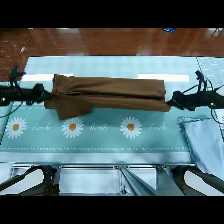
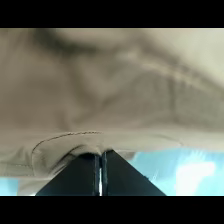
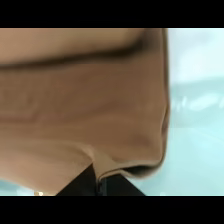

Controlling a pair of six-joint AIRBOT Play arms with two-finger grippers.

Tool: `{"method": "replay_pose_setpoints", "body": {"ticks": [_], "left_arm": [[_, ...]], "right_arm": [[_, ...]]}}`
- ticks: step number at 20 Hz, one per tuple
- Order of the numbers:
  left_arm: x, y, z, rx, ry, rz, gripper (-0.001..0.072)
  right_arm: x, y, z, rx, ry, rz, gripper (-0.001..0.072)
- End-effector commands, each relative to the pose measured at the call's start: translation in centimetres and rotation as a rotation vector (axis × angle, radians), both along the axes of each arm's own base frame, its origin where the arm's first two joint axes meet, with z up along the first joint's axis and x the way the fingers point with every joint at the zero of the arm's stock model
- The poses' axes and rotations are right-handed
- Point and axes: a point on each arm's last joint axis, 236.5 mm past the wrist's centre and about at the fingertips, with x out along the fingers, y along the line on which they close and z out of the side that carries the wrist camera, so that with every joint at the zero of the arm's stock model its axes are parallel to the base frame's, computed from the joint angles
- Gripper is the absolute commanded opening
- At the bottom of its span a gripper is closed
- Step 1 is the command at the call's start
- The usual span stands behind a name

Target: Fold the shirts.

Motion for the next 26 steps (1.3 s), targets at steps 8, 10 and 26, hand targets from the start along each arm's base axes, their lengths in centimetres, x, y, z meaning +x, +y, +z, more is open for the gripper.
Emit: {"method": "replay_pose_setpoints", "body": {"ticks": [8,10,26], "left_arm": [[14.1,-1.9,-1.6,-0.05,-0.024,-0.005,0.0022],[15.3,-2.4,-2.8,-0.069,0.006,-0.036,0.0022],[10.6,14.2,3.1,0.423,0.113,0.101,0.0507]], "right_arm": [[11.6,-0.5,-0.1,0.127,-0.119,-0.1,0.0029],[12.9,-0.9,-0.8,0.133,-0.11,-0.114,0.0029],[10.8,-11.8,4.3,0.011,-0.143,-0.246,0.042]]}}
